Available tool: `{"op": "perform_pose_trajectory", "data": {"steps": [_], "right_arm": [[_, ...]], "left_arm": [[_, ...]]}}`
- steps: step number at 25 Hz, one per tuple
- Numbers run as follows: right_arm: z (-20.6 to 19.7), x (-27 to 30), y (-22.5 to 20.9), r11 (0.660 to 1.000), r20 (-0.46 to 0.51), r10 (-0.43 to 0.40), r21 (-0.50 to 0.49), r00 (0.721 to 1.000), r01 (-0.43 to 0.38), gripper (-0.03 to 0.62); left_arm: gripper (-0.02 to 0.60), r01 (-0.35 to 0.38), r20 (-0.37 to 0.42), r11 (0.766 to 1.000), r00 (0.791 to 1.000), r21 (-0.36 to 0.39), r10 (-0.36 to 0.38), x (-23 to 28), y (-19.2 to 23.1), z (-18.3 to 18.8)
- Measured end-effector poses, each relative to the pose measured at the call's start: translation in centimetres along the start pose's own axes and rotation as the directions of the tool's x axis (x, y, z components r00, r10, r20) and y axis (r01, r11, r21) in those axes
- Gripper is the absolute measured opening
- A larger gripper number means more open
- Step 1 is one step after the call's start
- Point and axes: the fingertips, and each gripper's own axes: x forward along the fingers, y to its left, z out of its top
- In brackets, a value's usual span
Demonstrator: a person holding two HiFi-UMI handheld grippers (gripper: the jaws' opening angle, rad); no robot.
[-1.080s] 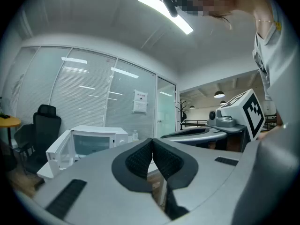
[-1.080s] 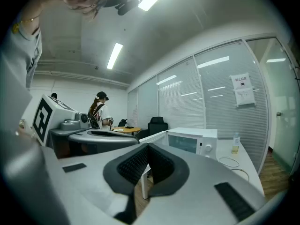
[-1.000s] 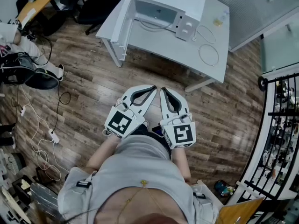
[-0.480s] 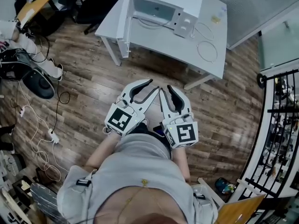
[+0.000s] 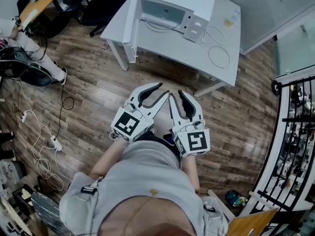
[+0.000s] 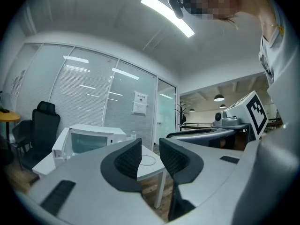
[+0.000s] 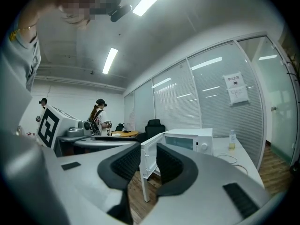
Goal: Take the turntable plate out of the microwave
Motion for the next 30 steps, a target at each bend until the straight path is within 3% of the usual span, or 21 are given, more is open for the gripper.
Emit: {"op": "perform_pose_trajectory", "data": {"steps": [18,30], "right_arm": [[1.2,9.0,-6.4,0.999,-0.015,-0.049,-0.006,0.999,0.049,0.115],[1.3,14.5,-8.5,0.998,-0.023,-0.068,-0.014,0.997,0.068,0.118]], "left_arm": [[0.12,0.04,-0.016,0.999,0.999,0.002,-0.04,8.0,8.3,0.7],[0.12,0.039,-0.022,0.999,0.999,0.005,-0.039,10.2,13.5,0.7]]}}
